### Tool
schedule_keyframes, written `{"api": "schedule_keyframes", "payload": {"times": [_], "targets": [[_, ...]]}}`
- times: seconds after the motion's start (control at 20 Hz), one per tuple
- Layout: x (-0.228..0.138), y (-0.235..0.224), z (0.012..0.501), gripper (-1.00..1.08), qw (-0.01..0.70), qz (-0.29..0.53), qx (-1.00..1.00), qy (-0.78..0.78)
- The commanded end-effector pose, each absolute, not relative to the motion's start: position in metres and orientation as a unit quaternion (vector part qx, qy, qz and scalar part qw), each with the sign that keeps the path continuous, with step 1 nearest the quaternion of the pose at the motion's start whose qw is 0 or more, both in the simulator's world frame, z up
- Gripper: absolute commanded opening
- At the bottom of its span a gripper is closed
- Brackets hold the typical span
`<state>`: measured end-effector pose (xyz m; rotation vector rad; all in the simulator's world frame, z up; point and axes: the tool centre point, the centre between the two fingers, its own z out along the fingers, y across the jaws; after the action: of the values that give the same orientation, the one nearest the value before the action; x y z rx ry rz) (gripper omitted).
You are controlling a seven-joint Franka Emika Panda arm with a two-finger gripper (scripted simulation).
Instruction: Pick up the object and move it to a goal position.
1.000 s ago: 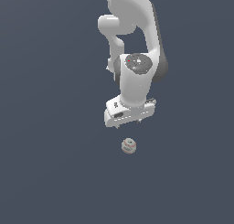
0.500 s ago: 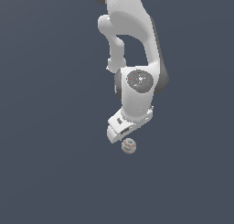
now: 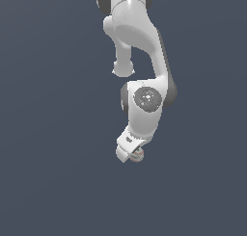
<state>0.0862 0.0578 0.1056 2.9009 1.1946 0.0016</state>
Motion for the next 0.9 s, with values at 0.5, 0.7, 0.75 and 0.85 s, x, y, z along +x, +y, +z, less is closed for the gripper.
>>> {"api": "schedule_keyframes", "payload": {"times": [0.5, 0.7, 0.75, 0.85], "targets": [[0.092, 0.058, 0.096, 1.00, 0.000, 0.000, 0.913, 0.409], [0.091, 0.058, 0.082, 1.00, 0.000, 0.000, 0.912, 0.409], [0.091, 0.058, 0.077, 1.00, 0.000, 0.000, 0.912, 0.410], [0.091, 0.058, 0.064, 1.00, 0.000, 0.000, 0.912, 0.410]]}}
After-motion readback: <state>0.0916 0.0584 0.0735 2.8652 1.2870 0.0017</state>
